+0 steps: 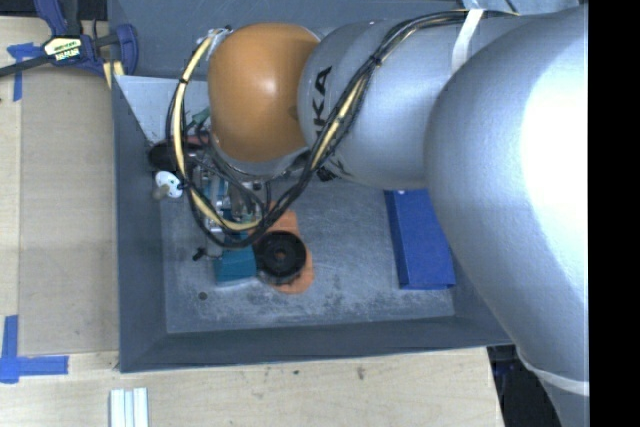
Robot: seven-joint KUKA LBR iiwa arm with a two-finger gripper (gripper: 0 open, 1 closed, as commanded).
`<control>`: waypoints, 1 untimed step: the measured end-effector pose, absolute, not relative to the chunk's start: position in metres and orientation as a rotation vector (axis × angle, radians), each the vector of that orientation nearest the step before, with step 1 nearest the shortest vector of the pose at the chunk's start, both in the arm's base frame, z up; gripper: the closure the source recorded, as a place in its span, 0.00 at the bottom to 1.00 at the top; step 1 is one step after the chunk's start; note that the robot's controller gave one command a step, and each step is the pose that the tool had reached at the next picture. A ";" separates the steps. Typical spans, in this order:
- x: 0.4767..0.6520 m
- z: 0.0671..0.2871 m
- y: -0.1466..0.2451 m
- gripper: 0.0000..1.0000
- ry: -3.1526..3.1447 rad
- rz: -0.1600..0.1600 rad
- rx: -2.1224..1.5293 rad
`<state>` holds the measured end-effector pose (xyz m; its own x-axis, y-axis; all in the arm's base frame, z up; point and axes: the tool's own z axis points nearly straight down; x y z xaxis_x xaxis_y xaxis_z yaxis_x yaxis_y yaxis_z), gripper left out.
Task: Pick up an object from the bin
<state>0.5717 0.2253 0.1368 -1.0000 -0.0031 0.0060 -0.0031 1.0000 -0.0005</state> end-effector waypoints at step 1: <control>0.574 0.142 0.224 0.00 -3.144 -0.002 0.000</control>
Offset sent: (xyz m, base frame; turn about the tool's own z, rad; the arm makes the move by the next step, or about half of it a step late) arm 0.0167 -0.0739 -0.0446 -0.1674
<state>0.5739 0.2244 0.1420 -1.0000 -0.0002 -0.0021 -0.0002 1.0000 0.0011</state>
